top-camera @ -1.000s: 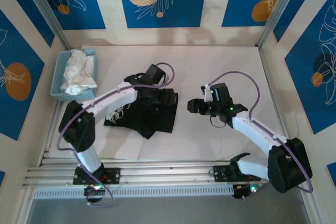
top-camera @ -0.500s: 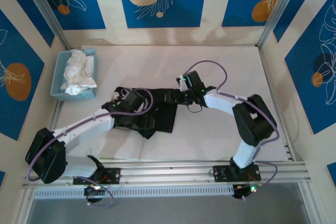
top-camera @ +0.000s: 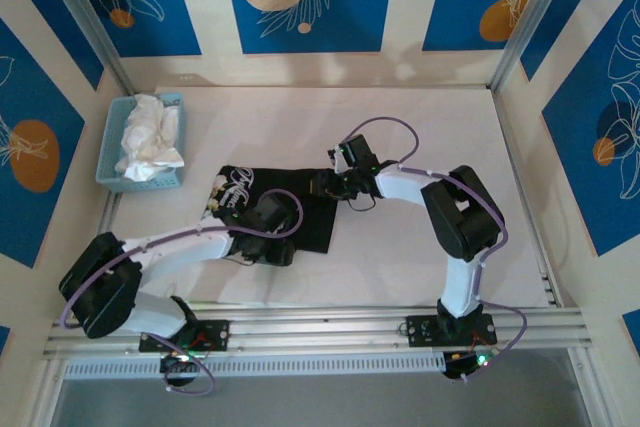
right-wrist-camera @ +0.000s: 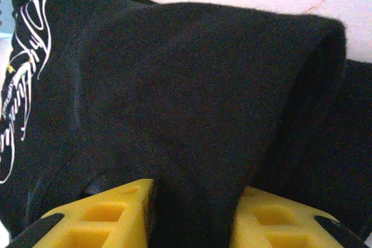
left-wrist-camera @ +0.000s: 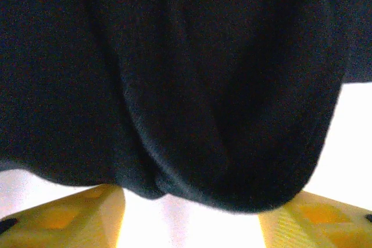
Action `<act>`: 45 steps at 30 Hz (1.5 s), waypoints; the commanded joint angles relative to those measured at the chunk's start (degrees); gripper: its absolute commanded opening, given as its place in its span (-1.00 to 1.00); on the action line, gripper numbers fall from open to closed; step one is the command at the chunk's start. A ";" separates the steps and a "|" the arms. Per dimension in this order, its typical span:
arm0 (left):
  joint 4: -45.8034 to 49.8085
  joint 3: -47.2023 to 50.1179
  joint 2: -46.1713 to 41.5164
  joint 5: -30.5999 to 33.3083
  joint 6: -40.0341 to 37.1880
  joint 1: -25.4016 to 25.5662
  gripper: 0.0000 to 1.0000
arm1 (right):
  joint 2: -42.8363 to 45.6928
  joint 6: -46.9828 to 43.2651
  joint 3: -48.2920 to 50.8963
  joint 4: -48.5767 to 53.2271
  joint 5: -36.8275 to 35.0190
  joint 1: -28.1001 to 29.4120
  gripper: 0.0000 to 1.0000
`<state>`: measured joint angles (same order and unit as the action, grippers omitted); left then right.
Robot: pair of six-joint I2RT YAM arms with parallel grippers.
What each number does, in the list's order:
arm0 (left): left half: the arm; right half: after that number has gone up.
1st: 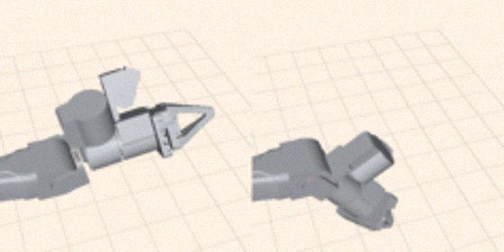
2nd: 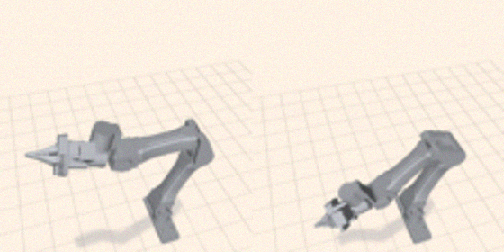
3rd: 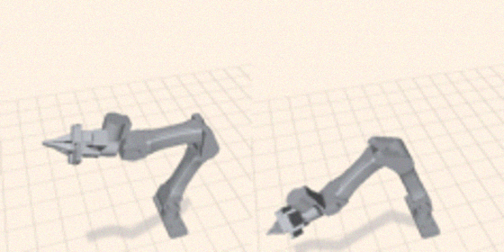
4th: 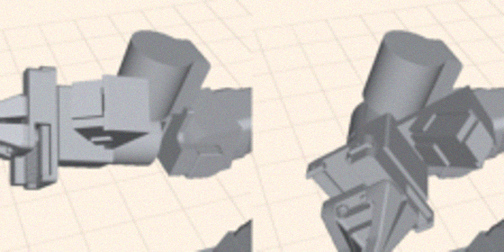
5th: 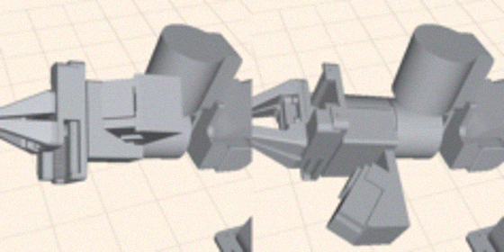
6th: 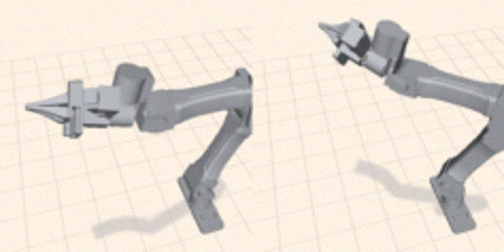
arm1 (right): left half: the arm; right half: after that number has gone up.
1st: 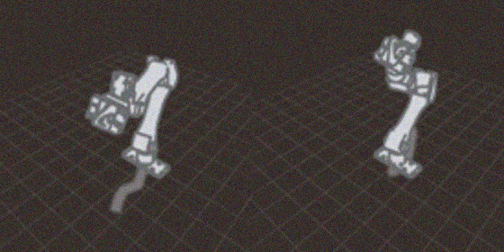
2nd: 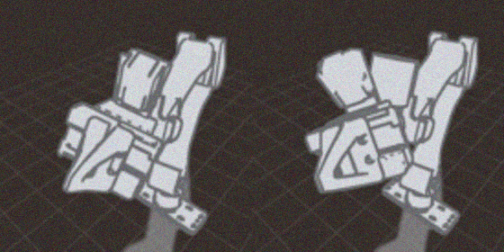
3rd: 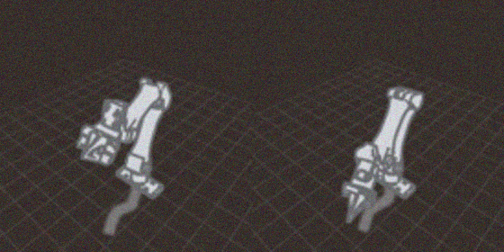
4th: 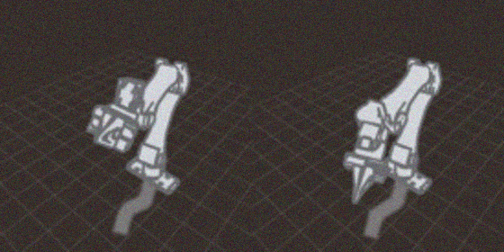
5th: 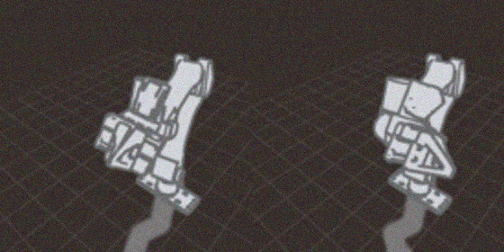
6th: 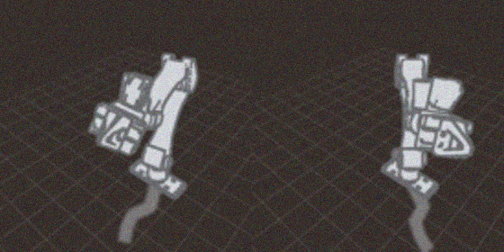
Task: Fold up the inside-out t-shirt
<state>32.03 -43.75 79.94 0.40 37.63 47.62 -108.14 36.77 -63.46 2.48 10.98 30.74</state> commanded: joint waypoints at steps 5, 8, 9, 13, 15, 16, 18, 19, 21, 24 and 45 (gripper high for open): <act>-5.63 -0.54 2.90 2.59 -0.41 0.55 -0.46 | -1.42 -0.19 -1.73 0.21 1.77 0.37 -0.70; -5.81 -0.81 1.85 3.45 -1.04 0.57 -0.82 | -0.78 -0.78 -2.26 0.96 1.77 0.28 -0.85; -5.72 -0.81 1.08 3.76 -1.15 0.59 -0.97 | -0.46 -0.96 -2.45 1.26 1.79 0.28 -0.91; -6.46 -0.55 -3.43 2.67 -1.27 0.57 -1.00 | 0.45 -1.68 -3.57 2.65 2.02 0.32 -1.00; -7.42 -0.87 -5.94 1.06 -1.24 0.59 -1.00 | 0.73 -2.20 -4.65 3.97 2.15 0.13 -1.00; -7.85 -1.24 -6.97 0.09 -1.24 0.55 -1.00 | 0.82 -2.41 -5.33 4.74 2.48 0.05 -1.00; -8.60 -2.40 -8.53 -1.57 -1.34 0.55 -1.00 | 0.96 -3.06 -6.98 6.75 2.99 -0.23 -1.00; -8.95 -2.90 -8.86 -2.09 -1.49 0.62 -1.00 | 0.99 -3.34 -7.70 7.65 3.21 -0.37 -1.00; -9.91 -4.15 -9.11 -3.09 -1.92 0.63 -1.00 | 0.95 -4.10 -9.50 10.00 3.27 -0.68 -1.00; -12.48 -5.65 -7.92 -4.61 -2.43 0.71 -1.00 | 0.50 -4.82 -11.71 13.41 3.32 -1.46 -0.96; -30.98 -10.29 6.55 -16.81 -9.43 7.92 0.29 | -2.39 -12.72 -19.19 27.68 7.35 -14.54 -0.25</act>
<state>3.68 -54.65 93.06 -12.69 31.44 55.66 -117.32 26.81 -85.34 27.11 17.34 17.54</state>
